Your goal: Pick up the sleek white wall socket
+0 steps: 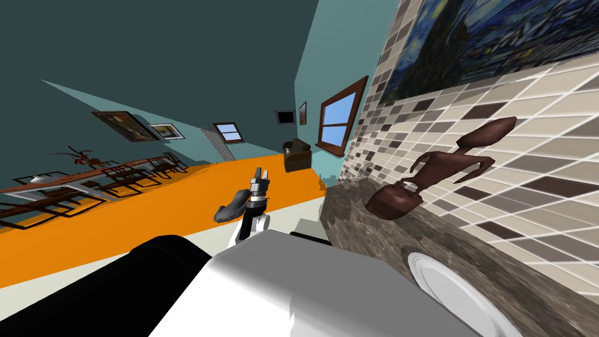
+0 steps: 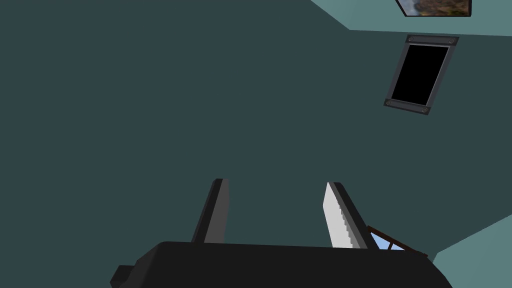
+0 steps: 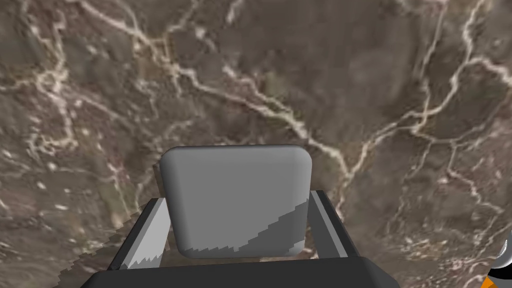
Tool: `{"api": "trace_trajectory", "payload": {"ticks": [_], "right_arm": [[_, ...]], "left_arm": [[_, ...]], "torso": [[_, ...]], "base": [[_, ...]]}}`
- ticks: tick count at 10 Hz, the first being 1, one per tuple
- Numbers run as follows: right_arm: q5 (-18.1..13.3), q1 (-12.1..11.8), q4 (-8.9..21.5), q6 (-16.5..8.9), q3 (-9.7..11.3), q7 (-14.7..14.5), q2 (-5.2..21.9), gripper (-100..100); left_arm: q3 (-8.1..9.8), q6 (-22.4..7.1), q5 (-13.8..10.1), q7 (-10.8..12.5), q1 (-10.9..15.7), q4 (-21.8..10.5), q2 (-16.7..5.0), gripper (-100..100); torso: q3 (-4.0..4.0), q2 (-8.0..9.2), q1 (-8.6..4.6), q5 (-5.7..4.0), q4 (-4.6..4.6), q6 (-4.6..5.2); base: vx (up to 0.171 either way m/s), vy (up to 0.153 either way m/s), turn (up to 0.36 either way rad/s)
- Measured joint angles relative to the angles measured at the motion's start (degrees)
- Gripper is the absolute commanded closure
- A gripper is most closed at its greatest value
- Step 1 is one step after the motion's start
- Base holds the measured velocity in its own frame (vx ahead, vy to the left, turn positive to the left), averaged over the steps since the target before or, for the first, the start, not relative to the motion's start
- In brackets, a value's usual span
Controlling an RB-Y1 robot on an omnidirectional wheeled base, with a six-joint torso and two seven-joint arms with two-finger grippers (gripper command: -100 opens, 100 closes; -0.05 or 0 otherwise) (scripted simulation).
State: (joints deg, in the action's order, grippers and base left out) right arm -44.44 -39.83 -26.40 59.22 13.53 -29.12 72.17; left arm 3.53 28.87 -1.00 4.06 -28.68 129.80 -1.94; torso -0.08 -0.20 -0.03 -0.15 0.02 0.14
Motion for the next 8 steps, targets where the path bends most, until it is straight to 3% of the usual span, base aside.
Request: {"api": "trace_trajectory", "payload": {"ticks": [1,4,6,8], "right_arm": [[-0.4,0.0,-0.5,0.0,-0.2,0.7,0.4,100],[-2.2,-3.6,-8.5,-2.6,-2.5,6.0,3.5,100],[-4.3,-1.7,-9.1,-1.9,-2.7,8.1,4.4,100],[-4.8,-3.3,-12.6,-2.9,-3.5,10.5,5.7,100]], "left_arm": [[0.00,0.0,0.0,0.0,0.0,0.0,0.0,0],[0.00,0.0,0.0,0.0,0.0,0.0,0.0,0],[0.00,0.0,0.0,0.0,0.0,0.0,0.0,0],[0.00,0.0,0.0,0.0,0.0,0.0,0.0,0]], "torso": [[0.00,0.00,0.00,0.01,0.00,0.00],[0.04,0.07,0.02,0.01,0.02,0.00],[0.02,0.02,0.01,0.00,0.01,-0.04],[-0.03,-0.05,0.02,0.02,-0.01,-0.01]], "base": [[-0.027,-0.002,-0.045],[-0.047,-0.004,-0.077],[-0.024,0.000,-0.008],[-0.027,-0.004,-0.065]]}}
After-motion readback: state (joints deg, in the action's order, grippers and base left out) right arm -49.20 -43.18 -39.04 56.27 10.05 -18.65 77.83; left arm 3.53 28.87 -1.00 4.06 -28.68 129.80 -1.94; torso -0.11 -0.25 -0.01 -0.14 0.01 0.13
